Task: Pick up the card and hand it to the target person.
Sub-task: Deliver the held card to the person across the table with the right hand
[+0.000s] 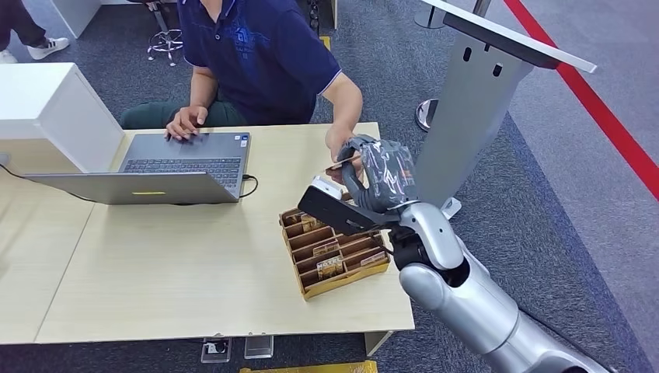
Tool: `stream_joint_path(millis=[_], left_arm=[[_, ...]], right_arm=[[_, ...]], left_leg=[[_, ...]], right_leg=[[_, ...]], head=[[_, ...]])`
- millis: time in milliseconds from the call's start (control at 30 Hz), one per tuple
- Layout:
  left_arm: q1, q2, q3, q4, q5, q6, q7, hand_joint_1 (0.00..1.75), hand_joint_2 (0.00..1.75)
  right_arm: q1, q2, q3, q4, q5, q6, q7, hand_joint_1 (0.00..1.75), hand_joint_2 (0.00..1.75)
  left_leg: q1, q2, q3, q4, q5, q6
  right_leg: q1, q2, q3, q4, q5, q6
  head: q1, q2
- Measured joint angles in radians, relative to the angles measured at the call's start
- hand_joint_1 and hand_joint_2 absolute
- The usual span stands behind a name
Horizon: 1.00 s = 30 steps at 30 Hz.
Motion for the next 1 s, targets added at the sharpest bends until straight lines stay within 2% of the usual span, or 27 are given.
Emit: stream_joint_path(millis=[133,300,433,767,1000], left_arm=[[-0.008,-0.003,-0.007,0.0,-0.007,0.0,0.013,0.0,1.75],[-0.011,-0.004,-0.017,0.0,-0.011,0.003,0.018,0.0,1.75],[-0.011,-0.004,-0.02,0.0,-0.011,0.006,0.019,0.0,1.75],[-0.009,-0.005,-0.024,0.0,-0.016,0.01,0.016,0.0,1.75],[-0.009,-0.004,-0.024,0.0,-0.009,0.011,0.011,0.0,1.75]], right_arm=[[-0.053,0.062,0.03,0.148,-0.015,-0.087,-0.064,1.75,1.75],[-0.103,0.131,0.062,0.313,-0.002,-0.117,-0.067,1.75,1.75],[-0.122,0.164,0.073,0.388,0.041,-0.139,-0.059,0.0,1.75],[-0.127,0.186,0.086,0.457,0.048,-0.143,-0.047,0.0,1.75],[-0.098,0.173,0.06,0.428,-0.07,-0.177,-0.072,0.0,1.75]], left_leg=[[0.0,-0.002,0.0,0.0,0.001,0.0],[0.0,-0.003,0.0,0.0,0.001,0.0],[0.0,-0.002,-0.001,0.0,0.001,0.0],[0.0,-0.002,-0.001,0.0,0.001,0.0],[0.0,-0.002,0.0,0.0,0.001,0.0]], right_leg=[[0.0,-0.002,0.0,0.0,0.0,0.0],[0.0,-0.002,0.0,0.001,0.0,0.0],[0.0,-0.002,0.0,0.001,0.0,0.0],[0.0,-0.002,-0.001,0.0,0.0,0.0],[0.0,-0.001,-0.001,0.0,0.0,0.0]], head=[[-0.001,0.0],[-0.001,0.0],[0.0,0.0],[0.0,0.0],[0.0,0.0]])
